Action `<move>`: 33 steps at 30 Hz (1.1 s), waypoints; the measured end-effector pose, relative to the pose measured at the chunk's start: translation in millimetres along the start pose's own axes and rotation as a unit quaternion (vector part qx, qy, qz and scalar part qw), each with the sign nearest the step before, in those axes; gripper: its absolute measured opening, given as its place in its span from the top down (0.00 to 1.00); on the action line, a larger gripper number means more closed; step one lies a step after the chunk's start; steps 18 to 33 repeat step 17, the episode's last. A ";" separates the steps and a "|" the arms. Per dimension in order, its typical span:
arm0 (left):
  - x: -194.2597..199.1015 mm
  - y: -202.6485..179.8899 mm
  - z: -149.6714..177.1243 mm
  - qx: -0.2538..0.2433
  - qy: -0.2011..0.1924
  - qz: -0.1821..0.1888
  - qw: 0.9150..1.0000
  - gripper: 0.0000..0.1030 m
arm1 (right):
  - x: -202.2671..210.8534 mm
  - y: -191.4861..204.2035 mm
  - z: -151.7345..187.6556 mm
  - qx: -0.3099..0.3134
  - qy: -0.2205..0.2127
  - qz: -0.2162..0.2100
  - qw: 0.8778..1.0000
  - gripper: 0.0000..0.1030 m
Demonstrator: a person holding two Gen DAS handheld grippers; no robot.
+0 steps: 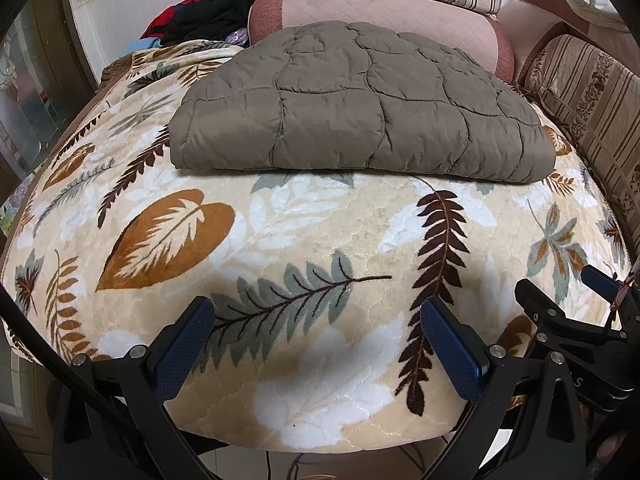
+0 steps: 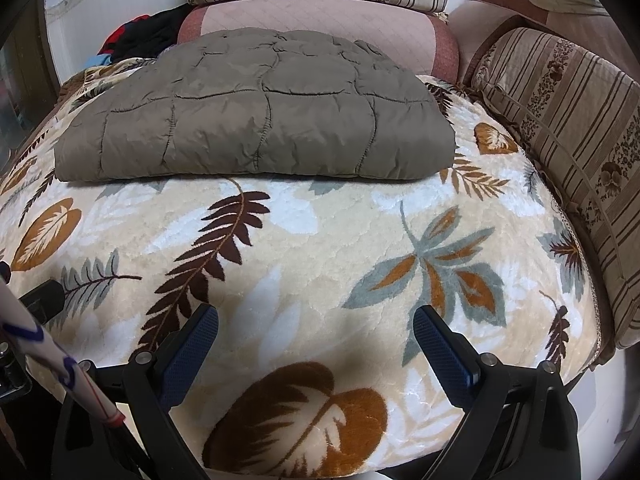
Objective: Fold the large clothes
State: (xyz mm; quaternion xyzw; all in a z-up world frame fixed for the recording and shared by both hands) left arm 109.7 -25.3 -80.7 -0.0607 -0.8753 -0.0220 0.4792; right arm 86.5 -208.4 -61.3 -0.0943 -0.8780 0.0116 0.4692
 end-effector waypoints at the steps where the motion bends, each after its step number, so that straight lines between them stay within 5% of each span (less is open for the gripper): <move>1: 0.0 0.0 -0.1 0.000 0.000 0.000 1.000 0.01 | 0.0 0.2 0.1 0.000 0.001 0.000 1.000 0.03; 33: 0.1 2.8 4.1 0.010 -0.002 0.001 1.000 0.01 | 1.2 0.9 -0.2 0.000 0.000 0.001 1.000 0.03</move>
Point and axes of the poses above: each gripper's, at about its wrist camera, not at the fingertips, and x roughly against the way its jaws point, y to its left, z to its underside, the point moved 8 cm from there along -x, roughly the way its jaws point, and after that the axes turned 3 degrees about z, right-handed, at the moved point
